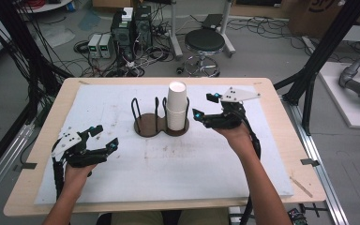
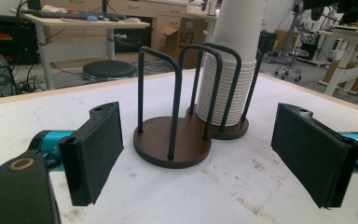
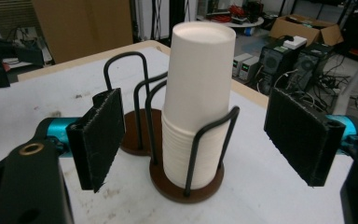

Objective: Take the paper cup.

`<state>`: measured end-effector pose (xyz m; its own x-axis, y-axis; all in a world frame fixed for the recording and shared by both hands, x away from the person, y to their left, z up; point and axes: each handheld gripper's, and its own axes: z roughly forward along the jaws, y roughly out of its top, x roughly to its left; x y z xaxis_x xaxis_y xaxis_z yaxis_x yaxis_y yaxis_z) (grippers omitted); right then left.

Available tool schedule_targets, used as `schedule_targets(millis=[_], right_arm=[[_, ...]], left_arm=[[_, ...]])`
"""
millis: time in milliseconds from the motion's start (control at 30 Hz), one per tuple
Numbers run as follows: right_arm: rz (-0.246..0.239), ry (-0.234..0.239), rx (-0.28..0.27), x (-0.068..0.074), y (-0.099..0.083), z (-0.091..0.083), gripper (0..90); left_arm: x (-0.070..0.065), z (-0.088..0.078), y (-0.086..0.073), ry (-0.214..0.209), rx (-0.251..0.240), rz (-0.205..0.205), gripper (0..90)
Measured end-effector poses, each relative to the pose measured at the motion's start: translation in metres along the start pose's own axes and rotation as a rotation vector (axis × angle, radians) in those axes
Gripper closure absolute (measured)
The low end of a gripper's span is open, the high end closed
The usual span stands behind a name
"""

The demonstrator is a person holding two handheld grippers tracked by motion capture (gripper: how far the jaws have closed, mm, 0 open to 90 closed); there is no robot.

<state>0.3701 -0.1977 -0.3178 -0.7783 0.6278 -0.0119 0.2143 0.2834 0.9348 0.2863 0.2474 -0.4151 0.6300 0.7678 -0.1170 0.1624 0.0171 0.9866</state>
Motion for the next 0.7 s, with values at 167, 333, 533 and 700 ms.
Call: schedule_targets(millis=[167,333,533,700], right_arm=[[-0.004,0.015,0.018,-0.002,0.013,0.015,20.8],[0.003,0.023,0.034,-0.005,0.022,0.032,20.8],[0.023,0.011,0.052,-0.012,0.027,0.051,20.8],[0.049,0.011,0.077,-0.017,0.028,0.072,20.8]], left_arm=[[0.000,0.001,0.000,-0.004,-0.002,-0.006,16.3],[0.000,0.001,0.000,-0.008,-0.003,-0.007,16.3],[0.000,0.001,0.000,-0.014,-0.003,-0.013,16.2],[0.000,0.001,0.000,-0.015,-0.003,-0.014,16.2]])
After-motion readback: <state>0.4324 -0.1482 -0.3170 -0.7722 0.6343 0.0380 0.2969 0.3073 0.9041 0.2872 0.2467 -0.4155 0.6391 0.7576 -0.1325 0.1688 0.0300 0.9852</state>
